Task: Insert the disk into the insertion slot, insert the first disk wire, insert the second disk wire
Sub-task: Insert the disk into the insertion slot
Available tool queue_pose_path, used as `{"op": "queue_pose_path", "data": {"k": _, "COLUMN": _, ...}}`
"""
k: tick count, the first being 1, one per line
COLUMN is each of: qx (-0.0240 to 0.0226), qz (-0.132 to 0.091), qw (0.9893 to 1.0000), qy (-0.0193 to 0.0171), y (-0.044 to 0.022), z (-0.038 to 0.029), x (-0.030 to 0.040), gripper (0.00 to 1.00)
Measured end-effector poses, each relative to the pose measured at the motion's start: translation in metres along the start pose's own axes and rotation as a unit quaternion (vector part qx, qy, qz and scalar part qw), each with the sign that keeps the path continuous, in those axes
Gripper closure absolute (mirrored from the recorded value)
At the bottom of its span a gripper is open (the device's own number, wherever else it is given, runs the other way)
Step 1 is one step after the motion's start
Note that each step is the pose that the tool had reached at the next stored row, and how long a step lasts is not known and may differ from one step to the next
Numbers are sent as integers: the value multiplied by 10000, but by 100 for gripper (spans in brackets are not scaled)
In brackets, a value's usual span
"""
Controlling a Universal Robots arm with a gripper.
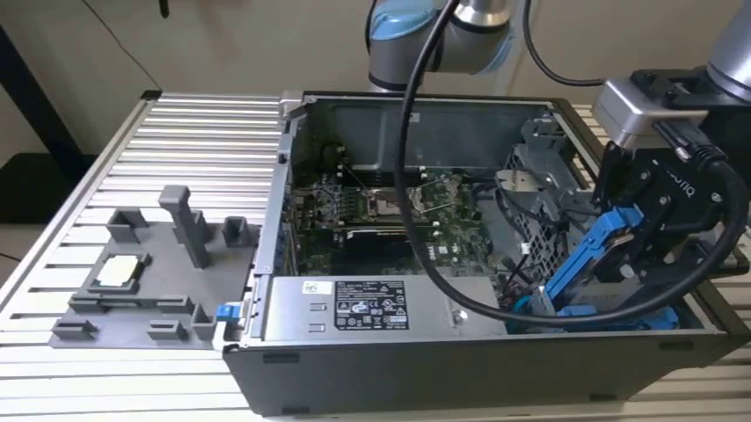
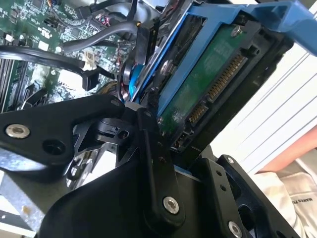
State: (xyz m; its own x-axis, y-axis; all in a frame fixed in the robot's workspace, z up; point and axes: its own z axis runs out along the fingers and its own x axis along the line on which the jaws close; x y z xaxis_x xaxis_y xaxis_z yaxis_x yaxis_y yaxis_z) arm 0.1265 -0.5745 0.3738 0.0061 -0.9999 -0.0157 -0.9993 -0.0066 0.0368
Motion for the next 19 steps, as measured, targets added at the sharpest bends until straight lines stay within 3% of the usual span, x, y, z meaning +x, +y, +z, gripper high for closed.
{"op": "queue_pose_path", "data": {"k": 4, "qx": 0, "qz": 0, "qw": 10000, "qy": -1, "y": -2, "z": 61, "x": 1, "gripper": 67}}
{"op": "queue_pose_path", "data": {"k": 7, "qx": 0, "qz": 0, "qw": 10000, "qy": -3, "y": -2, "z": 57, "x": 1, "gripper": 65}}
{"op": "queue_pose_path", "data": {"k": 8, "qx": 0, "qz": 0, "qw": 10000, "qy": -4, "y": -1, "z": 43, "x": 1, "gripper": 59}}
{"op": "queue_pose_path", "data": {"k": 13, "qx": 0, "qz": 0, "qw": 10000, "qy": -3, "y": 7, "z": -172, "x": -3, "gripper": 59}}
{"op": "queue_pose_path", "data": {"k": 15, "qx": 2, "qz": -1, "qw": 10000, "qy": -5, "y": 10, "z": -206, "x": -8, "gripper": 59}}
{"op": "queue_pose_path", "data": {"k": 16, "qx": 45, "qz": -2, "qw": 10000, "qy": -10, "y": 20, "z": -206, "x": -8, "gripper": 59}}
{"op": "queue_pose_path", "data": {"k": 17, "qx": 119, "qz": -4, "qw": 9999, "qy": -33, "y": 28, "z": -207, "x": -8, "gripper": 59}}
{"op": "queue_pose_path", "data": {"k": 19, "qx": 264, "qz": -8, "qw": 9996, "qy": -115, "y": 37, "z": -206, "x": -9, "gripper": 59}}
